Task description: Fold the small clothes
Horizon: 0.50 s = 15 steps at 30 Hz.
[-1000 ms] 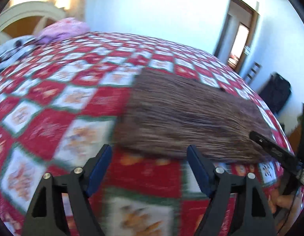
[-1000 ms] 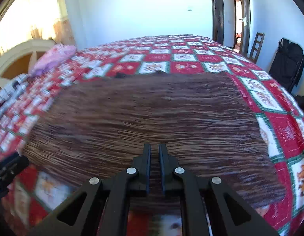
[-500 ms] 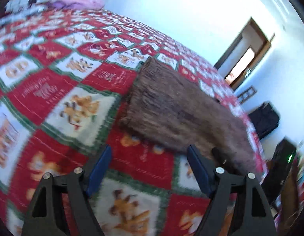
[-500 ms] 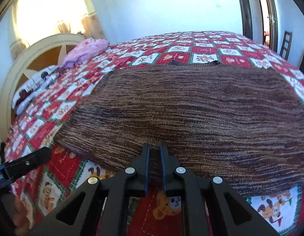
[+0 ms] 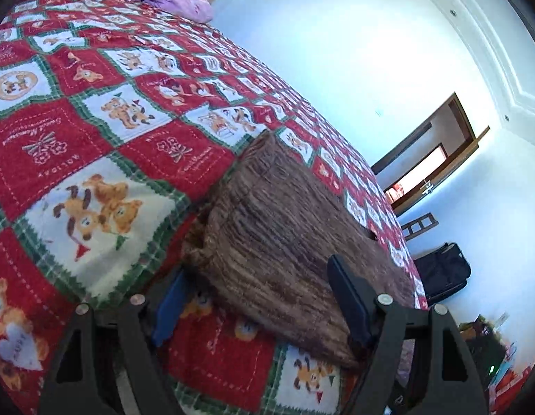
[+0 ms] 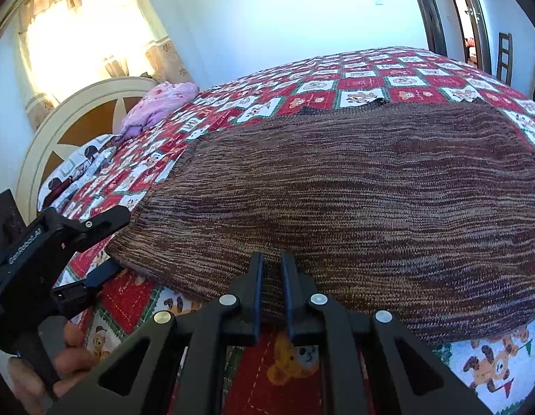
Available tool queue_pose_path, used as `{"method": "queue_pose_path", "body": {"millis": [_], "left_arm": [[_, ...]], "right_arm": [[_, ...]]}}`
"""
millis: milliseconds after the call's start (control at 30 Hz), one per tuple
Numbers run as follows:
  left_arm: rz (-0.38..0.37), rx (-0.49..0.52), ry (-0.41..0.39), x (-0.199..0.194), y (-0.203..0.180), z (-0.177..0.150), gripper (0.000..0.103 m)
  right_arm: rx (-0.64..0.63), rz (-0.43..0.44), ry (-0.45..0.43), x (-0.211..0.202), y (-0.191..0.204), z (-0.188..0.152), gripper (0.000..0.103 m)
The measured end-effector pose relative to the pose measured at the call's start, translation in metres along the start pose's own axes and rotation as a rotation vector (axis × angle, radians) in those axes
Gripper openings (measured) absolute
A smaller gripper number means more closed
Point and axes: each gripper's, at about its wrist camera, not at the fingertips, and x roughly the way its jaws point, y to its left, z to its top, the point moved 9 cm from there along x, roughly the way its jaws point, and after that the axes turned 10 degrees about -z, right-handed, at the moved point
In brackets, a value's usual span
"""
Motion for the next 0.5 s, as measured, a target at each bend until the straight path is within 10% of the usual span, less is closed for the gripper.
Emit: {"method": "queue_pose_path", "body": {"millis": [100, 167, 233, 400, 500], "left_arm": [[0.005, -0.017, -0.008, 0.003, 0.003, 0.004, 0.068], [0.029, -0.008, 0.016, 0.008, 0.009, 0.001, 0.024], [0.053, -0.008, 0.007, 0.007, 0.019, -0.001, 0.013], [0.011, -0.009, 0.002, 0.003, 0.023, -0.001, 0.015], [0.009, -0.001, -0.011, 0.003, 0.022, -0.001, 0.016]], "right_arm": [[-0.001, -0.001, 0.000, 0.000, 0.000, 0.000, 0.011], [0.000, -0.002, 0.002, 0.000, 0.000, -0.001, 0.011], [-0.005, -0.010, 0.009, 0.000, 0.000, 0.000, 0.011], [-0.025, -0.007, 0.087, -0.001, 0.007, 0.015, 0.036], [-0.034, 0.024, 0.046, -0.004, 0.021, 0.051, 0.069]]}}
